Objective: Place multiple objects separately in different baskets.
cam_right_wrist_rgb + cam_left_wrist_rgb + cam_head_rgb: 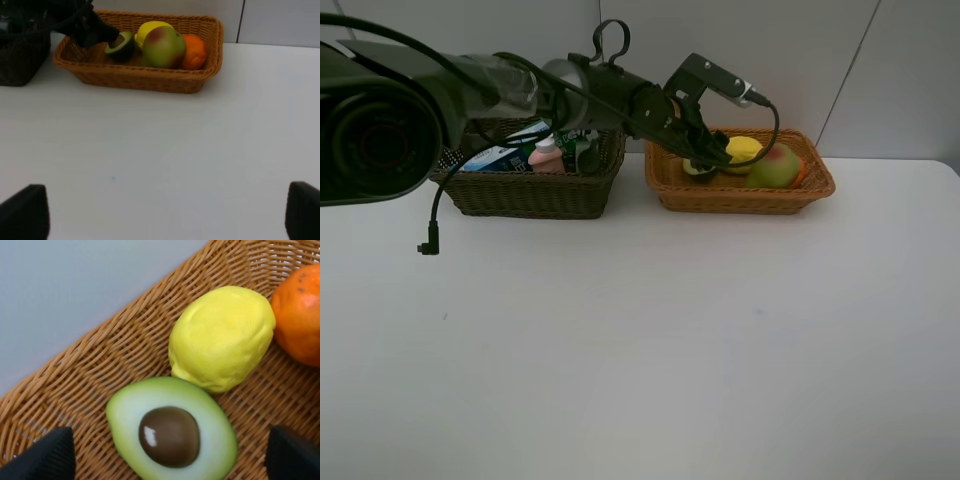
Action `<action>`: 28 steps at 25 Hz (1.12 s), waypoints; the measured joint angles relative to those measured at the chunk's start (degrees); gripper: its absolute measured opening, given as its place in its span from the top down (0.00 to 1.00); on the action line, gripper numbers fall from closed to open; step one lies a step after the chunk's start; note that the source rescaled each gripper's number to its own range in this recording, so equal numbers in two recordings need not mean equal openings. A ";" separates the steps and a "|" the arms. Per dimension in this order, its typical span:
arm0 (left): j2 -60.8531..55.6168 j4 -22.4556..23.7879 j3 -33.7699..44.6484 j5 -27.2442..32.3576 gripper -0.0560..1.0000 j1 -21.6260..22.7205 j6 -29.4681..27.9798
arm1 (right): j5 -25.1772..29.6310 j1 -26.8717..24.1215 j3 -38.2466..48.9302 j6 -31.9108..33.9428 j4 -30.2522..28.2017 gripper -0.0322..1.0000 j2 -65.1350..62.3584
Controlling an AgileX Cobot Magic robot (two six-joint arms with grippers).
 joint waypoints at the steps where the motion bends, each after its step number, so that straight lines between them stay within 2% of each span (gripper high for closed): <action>1: 0.00 0.00 0.00 0.00 0.00 0.00 0.00 | 0.00 0.00 0.00 0.00 0.00 0.00 0.00; 6: 0.00 -2.50 0.00 0.30 0.00 0.00 0.00 | 0.00 0.00 0.00 0.00 0.00 0.00 0.00; 12: -1.71 -3.08 0.00 7.58 0.00 0.00 0.07 | 0.00 0.00 0.00 0.00 0.00 0.00 0.00; 16: -5.59 -2.87 0.00 14.06 0.00 0.00 1.08 | 0.00 0.00 0.00 0.00 0.00 0.00 0.00; 28: -16.21 -2.79 0.49 38.38 0.00 0.00 1.91 | 0.00 0.00 0.00 0.00 0.00 0.00 0.00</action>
